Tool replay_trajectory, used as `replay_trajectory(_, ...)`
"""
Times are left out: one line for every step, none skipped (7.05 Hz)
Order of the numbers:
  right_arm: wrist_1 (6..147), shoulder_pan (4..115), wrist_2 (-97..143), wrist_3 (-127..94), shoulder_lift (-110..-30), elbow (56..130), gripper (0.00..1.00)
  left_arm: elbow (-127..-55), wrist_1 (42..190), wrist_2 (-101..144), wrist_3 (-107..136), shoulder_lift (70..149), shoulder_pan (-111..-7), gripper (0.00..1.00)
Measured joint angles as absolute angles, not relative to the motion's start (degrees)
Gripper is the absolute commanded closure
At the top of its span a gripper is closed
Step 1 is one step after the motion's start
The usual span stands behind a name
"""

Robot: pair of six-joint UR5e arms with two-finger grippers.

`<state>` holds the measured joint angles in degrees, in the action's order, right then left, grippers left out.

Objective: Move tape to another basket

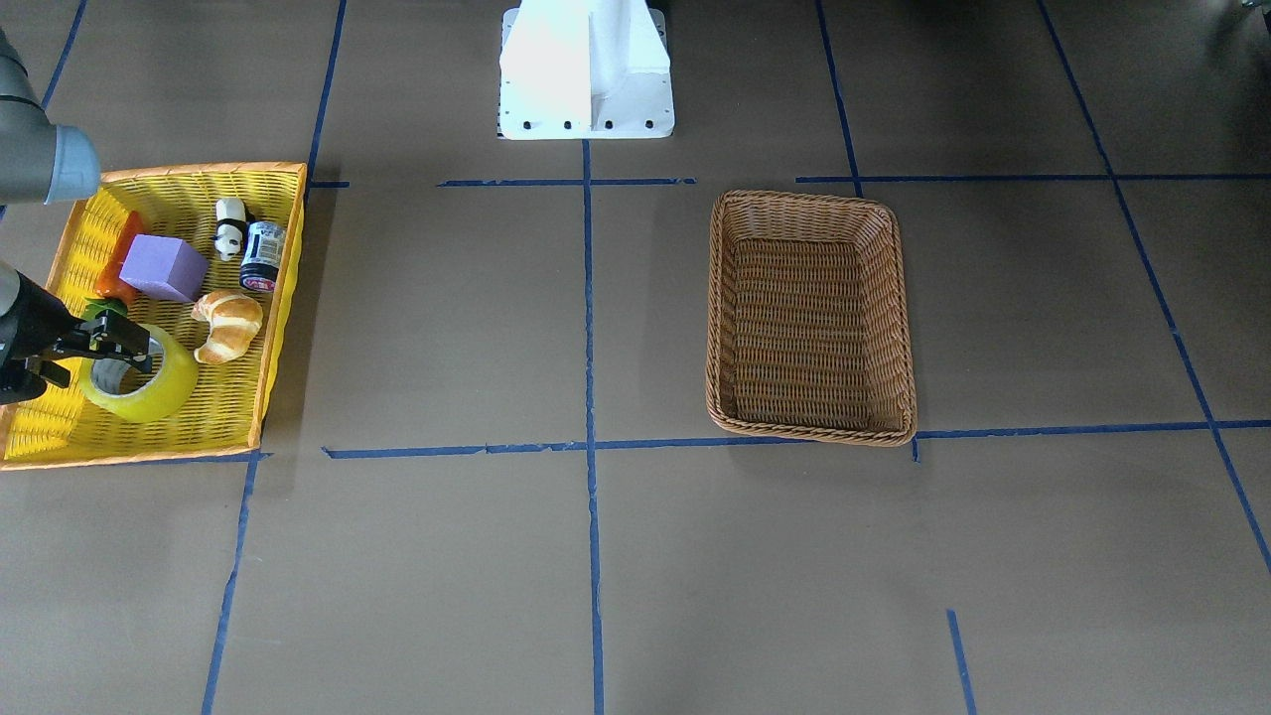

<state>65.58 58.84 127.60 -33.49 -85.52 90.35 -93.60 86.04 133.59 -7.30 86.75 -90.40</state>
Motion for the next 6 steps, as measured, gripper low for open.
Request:
replay_trajectory(65.6,58.8,127.6,-33.5,-85.6,89.9,0.02,-93.6,86.0,133.6,-7.3,86.7,-90.4,0.0)
replay_trajectory(65.6,58.8,127.5,-33.5,-85.6,89.4,0.15,-93.6,86.0,133.6,-7.3,86.7,-90.4,0.0)
replay_trajectory(65.6,58.7,127.3,-33.6,-85.6,88.8,0.42,-93.6,86.0,133.7,-7.3,86.7,-90.4,0.0)
replay_trajectory(65.6,58.7,127.3,-33.6,-85.5,88.4,0.69,-93.6,86.0,133.7,-7.3,86.7,-90.4,0.0)
replay_trajectory(65.5,58.8,127.3,-33.6,-85.5,88.2,0.89,-93.6,86.0,133.7,-7.3,86.7,-90.4,0.0)
replay_trajectory(65.5,58.8,127.3,-33.5,-85.4,88.2,0.99,-93.6,86.0,133.7,-7.3,86.7,-90.4,0.0)
